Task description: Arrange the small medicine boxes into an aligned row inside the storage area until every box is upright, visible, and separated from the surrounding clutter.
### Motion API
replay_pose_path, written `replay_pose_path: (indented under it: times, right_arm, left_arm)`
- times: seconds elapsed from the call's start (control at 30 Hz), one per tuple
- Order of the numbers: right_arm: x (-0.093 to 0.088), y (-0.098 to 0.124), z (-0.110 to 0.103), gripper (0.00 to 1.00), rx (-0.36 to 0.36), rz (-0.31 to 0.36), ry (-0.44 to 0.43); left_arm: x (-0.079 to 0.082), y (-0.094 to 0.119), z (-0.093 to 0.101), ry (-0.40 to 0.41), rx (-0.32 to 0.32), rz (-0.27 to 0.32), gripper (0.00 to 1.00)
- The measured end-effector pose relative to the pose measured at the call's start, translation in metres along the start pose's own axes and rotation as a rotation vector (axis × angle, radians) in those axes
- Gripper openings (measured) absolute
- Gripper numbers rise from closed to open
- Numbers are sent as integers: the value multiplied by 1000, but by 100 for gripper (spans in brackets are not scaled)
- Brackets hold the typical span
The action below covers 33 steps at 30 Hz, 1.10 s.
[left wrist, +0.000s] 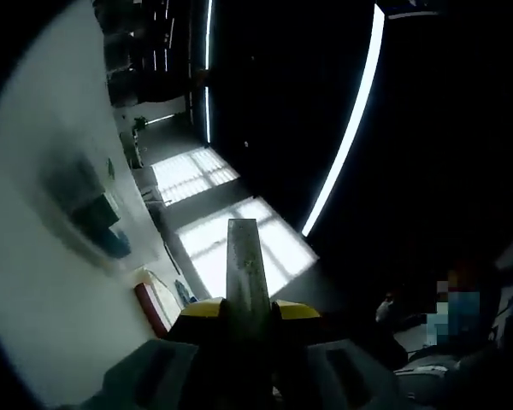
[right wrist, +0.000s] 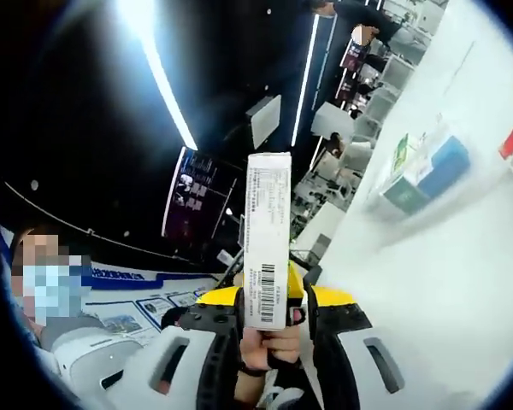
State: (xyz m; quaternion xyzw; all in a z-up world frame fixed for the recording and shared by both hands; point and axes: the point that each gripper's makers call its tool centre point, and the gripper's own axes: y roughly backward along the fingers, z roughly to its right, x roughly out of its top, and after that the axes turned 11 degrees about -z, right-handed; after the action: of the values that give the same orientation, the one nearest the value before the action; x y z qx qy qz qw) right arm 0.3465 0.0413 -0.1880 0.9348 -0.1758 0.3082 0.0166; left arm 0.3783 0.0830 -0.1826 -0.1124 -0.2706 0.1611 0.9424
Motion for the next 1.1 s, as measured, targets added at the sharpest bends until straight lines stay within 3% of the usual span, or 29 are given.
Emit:
replay_pose_path:
  times: [0.13,0.3,0.4,0.47,0.57,0.73,0.8,0.87,0.93,1.1]
  right_arm:
    - [1,0,3,18,-26,-17,-24]
    - [2,2,0,17,-14,-46,-54]
    - [1,3,-2,17,-21,-73,-49]
    - [3,7,1,17,-38,-88,-55]
    - [9,12,1,17,-33,-102,-80]
    - [32,29,3,17,-26,-107,-113]
    - [39,36,3,17,-36,-95,-116]
    - [44,41,5,17,-42,-88,-123]
    - [49,45,6,17,-40,-82,-135]
    - [53,51,8,17,-51,-87,-147]
  left_arm:
    - [-1,-2,-2,18,-3,15,19]
    - [-4,-4,5,-91,28,-27,23]
    - [5,0,6,-168,76,-9,40]
    - [10,5,7,-266,126,-20,45]
    - [17,11,7,-339,160,-31,54]
    - [29,22,-4,-472,279,-79,89]
    - [32,27,-6,-557,318,-106,98]
    - [35,35,-11,-626,372,-139,99]
    - [37,40,-11,-655,387,-153,100]
    - [43,55,-22,-754,493,-217,100]
